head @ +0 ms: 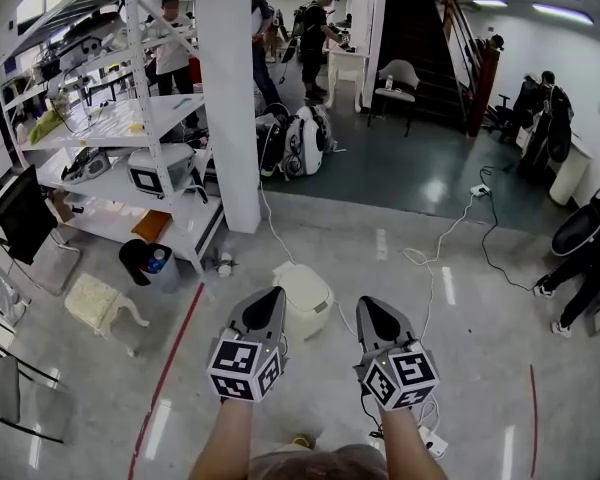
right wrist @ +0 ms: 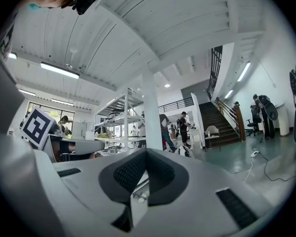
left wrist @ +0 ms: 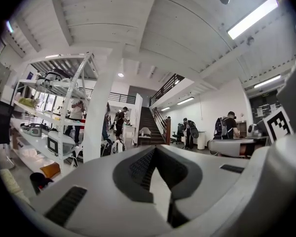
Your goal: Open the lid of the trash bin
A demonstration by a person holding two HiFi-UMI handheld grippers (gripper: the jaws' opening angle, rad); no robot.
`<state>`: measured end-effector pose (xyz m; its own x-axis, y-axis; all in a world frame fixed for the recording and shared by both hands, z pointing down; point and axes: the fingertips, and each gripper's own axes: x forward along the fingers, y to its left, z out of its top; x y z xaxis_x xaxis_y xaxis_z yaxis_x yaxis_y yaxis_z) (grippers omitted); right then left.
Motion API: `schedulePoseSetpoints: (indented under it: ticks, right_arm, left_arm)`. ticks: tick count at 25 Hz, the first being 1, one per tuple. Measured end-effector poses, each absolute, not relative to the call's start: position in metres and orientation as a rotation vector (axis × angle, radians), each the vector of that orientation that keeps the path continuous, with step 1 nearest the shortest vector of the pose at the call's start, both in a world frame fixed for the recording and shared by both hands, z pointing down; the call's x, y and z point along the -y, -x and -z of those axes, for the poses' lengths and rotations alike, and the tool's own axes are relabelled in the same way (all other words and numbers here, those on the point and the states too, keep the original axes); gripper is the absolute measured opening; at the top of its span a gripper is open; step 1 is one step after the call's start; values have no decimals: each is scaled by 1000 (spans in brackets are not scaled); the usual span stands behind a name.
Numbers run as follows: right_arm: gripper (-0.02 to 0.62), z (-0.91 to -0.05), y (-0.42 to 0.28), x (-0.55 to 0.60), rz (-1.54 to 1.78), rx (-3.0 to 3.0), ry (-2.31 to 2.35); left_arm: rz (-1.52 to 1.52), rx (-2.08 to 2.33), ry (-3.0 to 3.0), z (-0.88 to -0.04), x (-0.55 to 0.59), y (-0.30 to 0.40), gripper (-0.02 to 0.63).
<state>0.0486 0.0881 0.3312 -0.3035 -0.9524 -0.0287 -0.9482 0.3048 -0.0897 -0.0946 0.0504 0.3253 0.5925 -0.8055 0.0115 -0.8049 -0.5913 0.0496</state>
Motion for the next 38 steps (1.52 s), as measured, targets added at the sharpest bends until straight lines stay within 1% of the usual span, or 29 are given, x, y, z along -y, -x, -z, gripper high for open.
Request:
schedulePoseSetpoints:
  ticks: [7,17,31,38]
  right_arm:
    - [31,-334,-41,-52,88,-2496,1787]
    - [30,-340,-56,19,122,-2520,1751]
    - [29,-329,-111,169,115,-2559,1701]
    - [29,-320,-134,250,102,-2601,1665]
  left_arm:
    - [-9,1384,-2735,-341,-18,95,3]
    - [-18,1390,-2717,-346,46,78,3]
    - [-23,1421,-2711,-336,185,17,3]
    - [57,1471,-2664,-322,262,-1,3]
